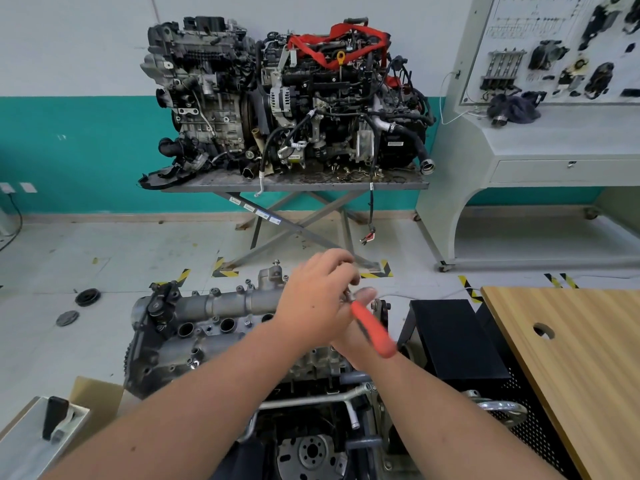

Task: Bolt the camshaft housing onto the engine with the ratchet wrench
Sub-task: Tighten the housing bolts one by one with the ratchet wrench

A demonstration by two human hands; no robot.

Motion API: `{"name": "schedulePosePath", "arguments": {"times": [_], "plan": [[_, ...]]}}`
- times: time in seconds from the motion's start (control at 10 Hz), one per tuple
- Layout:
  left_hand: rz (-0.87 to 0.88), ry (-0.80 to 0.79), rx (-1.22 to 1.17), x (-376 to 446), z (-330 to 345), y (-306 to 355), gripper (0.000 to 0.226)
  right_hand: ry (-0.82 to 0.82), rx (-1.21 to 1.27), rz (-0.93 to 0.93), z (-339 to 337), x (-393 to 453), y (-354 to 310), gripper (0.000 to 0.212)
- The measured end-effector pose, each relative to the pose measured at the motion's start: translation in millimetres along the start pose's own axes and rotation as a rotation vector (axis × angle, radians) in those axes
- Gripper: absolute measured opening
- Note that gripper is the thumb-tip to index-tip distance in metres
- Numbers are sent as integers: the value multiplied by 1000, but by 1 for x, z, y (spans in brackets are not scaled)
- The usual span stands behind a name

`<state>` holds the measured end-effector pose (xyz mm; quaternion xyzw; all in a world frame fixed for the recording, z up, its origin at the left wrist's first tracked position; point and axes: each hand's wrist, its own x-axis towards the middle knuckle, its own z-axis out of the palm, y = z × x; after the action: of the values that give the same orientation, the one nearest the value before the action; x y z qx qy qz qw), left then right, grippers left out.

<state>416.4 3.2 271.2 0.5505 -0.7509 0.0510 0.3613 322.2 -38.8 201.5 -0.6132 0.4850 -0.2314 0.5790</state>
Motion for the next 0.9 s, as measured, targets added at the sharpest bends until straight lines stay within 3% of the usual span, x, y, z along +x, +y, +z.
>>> {"name": "schedulePosePath", "arguments": {"times": [0.1, 0.2, 0.3, 0.4, 0.5, 0.6, 0.7, 0.8, 0.9], "plan": [[-233, 39, -369, -13, 12, 6, 26, 12, 35, 24, 1, -4, -4, 31], [-785, 349, -988, -8, 28, 29, 23, -73, -21, -32, 3, 1, -3, 22], [-1252, 451, -1486, 12, 22, 20, 35, -51, -50, 16, 4, -2, -4, 24], [-1349, 283, -1491, 23, 10, 6, 27, -32, -81, 40, 4, 0, -5, 30], [-1362, 152, -1362, 33, 2, 0, 18, -43, -104, 60, 4, 0, -7, 37], [-1258, 33, -1040, 46, -2, 1, 15, -72, -132, 63, 4, -2, -9, 53], [-1085, -128, -812, 54, -6, 1, 17, -68, -145, 58, 4, -2, -7, 56], [-739, -433, -383, 63, -13, 5, 25, -80, -172, 42, 3, 2, -5, 56], [-428, -587, 62, 68, -11, 15, 39, -88, -184, 41, 3, 5, -2, 50]]}}
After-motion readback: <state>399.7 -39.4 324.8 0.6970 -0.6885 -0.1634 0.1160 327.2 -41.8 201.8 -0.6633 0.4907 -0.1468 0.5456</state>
